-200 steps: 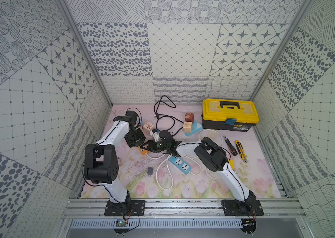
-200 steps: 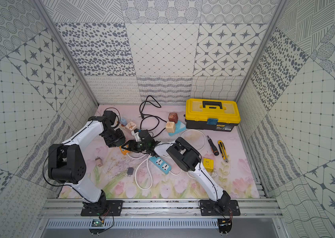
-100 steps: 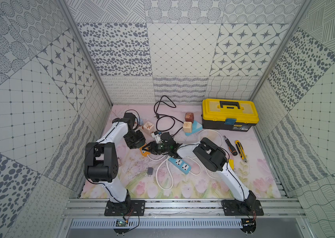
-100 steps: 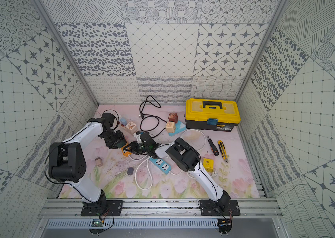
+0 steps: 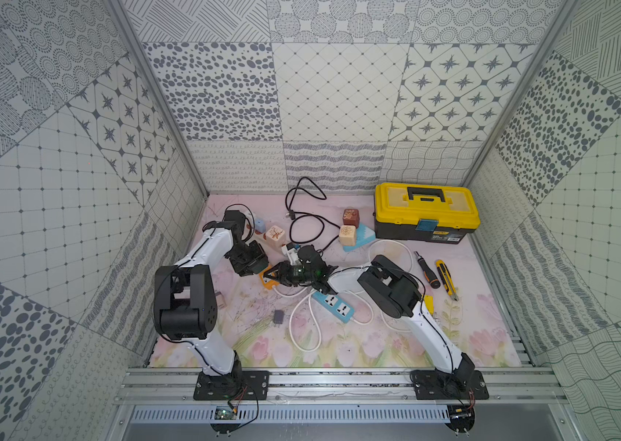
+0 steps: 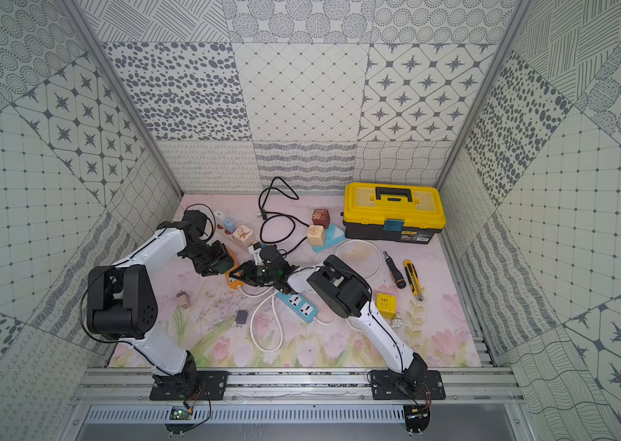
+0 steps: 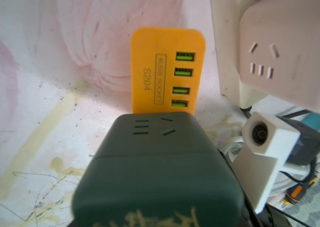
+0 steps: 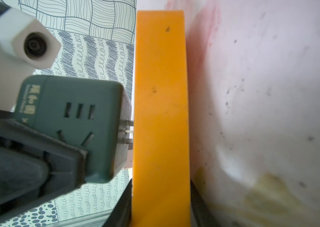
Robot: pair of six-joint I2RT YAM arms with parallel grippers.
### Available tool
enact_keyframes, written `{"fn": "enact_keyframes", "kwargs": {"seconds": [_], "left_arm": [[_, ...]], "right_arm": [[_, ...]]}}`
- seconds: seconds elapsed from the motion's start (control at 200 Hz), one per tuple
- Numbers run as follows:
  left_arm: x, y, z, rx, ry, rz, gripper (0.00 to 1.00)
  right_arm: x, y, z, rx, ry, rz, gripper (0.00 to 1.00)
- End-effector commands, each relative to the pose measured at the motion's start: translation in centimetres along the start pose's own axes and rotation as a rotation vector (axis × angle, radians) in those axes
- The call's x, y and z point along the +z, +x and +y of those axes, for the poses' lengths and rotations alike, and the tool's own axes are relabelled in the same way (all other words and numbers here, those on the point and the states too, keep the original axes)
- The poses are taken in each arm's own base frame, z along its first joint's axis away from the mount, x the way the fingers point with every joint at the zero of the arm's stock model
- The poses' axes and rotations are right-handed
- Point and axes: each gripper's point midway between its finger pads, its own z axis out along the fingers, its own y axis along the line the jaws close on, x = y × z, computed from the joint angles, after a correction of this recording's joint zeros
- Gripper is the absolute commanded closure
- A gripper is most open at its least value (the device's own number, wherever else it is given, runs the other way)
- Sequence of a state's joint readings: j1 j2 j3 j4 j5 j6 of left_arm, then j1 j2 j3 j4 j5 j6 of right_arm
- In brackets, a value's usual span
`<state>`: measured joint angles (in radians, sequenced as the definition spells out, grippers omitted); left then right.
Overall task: Pull the plug off the socket
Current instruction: Remove the plug from the socket, then place the plug at the center of the board.
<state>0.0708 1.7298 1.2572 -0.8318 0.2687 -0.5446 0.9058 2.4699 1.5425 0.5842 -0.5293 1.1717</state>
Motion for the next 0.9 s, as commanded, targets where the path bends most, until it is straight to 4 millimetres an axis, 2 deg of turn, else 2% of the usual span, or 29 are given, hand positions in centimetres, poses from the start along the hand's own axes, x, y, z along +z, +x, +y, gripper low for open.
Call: {"fn": "enact_keyframes", "kwargs": {"seconds": [0.0,0.13,0.21,0.305,0.4,0.54,0.61,0.72,0.805,0.896], "left_arm": [[-0.8,-0.5,-4.3,-0.007,0.301,0.029,1.00],[-2.4,-1.0,-3.8,0.030,0.242,-0.032,1.00],[-3.5,-1.3,-3.2,0.113,0.115,-0.098,1.00],[-3.5,-1.0,-2.6,0.188,-0.023,-0.114,1.00],[-3.2,-0.7,-3.1,0.163,0.031,-0.090,1.00],[-4.5,-0.9,-4.6,0.053,0.255,-0.087,1.00],[-5.0,-1.0,-4.4,0.058,0.241,-0.111,1.00],[-5.9,-2.0,-2.8,0.039,0.165,-0.182,1.00],[-7.0,-2.9,-1.4,0.035,0.088,-0.257,1.00],[-8.3,-4.1,0.3,0.031,-0.025,-0.323,1.00]], "right_arm": [[0.0,4.2,-9.2,0.119,0.222,0.079,1.00],[-0.2,4.3,-9.5,0.123,0.238,0.079,1.00],[-0.3,4.2,-9.7,0.129,0.241,0.077,1.00],[-0.3,4.3,-9.8,0.131,0.252,0.078,1.00],[-0.5,4.2,-10.0,0.132,0.259,0.077,1.00],[-0.5,4.2,-9.9,0.131,0.254,0.079,1.00],[-0.4,4.2,-9.7,0.126,0.251,0.078,1.00],[-0.4,4.1,-9.4,0.113,0.258,0.074,1.00],[-0.4,4.0,-8.7,0.099,0.257,0.074,0.82],[-0.3,3.4,-6.9,0.096,0.235,0.070,0.63]]}}
